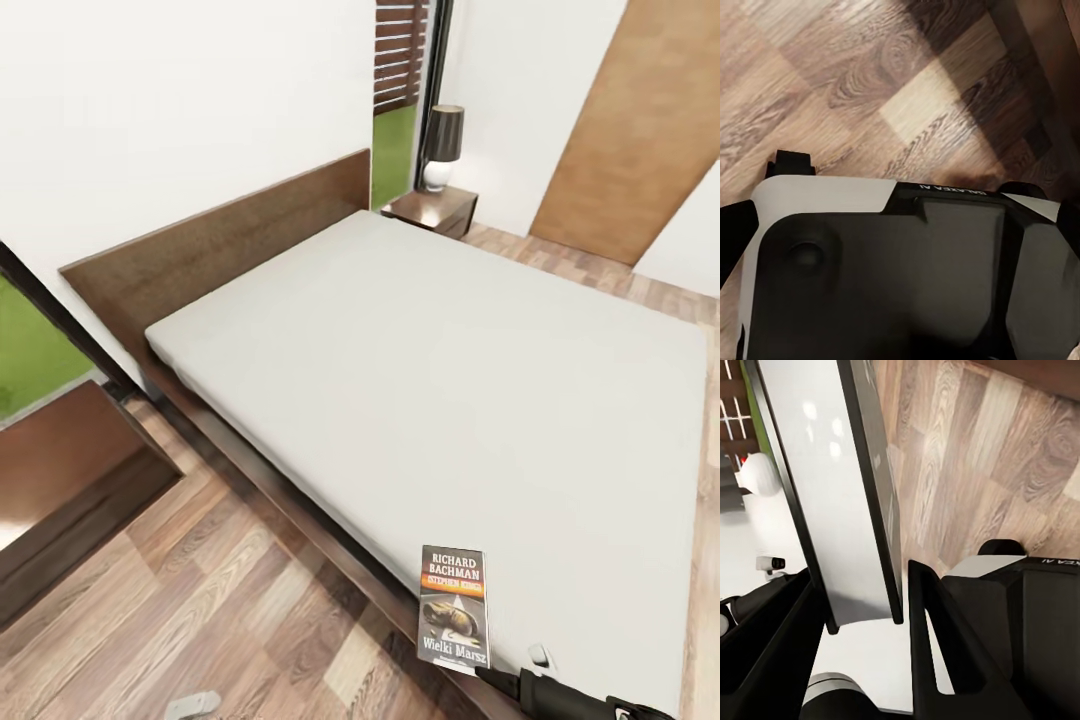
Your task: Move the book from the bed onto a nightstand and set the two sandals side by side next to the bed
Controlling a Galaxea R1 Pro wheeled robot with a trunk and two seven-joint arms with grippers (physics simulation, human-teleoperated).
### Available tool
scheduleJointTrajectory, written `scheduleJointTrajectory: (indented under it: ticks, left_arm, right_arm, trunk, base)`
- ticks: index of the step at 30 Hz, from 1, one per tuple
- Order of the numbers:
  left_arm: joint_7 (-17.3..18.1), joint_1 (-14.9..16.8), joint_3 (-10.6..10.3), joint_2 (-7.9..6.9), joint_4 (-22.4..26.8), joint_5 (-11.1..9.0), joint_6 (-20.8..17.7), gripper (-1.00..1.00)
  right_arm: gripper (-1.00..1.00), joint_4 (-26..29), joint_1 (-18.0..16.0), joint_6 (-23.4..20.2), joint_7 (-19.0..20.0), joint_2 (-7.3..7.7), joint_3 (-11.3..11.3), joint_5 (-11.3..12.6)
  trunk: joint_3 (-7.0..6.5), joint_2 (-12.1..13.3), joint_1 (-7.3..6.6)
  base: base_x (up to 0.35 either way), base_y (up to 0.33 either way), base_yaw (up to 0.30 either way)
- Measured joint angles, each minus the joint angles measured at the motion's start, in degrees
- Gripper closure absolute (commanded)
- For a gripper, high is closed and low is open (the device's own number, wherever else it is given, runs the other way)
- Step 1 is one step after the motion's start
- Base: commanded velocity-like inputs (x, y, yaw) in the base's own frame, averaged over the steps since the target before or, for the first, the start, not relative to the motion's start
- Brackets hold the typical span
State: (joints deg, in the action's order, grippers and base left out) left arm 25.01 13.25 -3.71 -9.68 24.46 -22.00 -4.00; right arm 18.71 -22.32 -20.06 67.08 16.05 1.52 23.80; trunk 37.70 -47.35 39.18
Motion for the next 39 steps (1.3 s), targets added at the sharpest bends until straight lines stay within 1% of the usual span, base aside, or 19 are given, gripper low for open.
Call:
scheduleJointTrajectory:
  ticks: [39]
  left_arm:
    - [-0.1, 0.0, -0.1, 0.07, 0.0, 0.0, 0.0, -1.00]
  right_arm:
    - [1.00, 0.0, 0.0, 0.0, 0.0, 0.09, -0.1, 0.0]
  trunk:
    - [0.00, 0.0, 0.00]
  base:
    - [0.000, 0.000, 0.293]
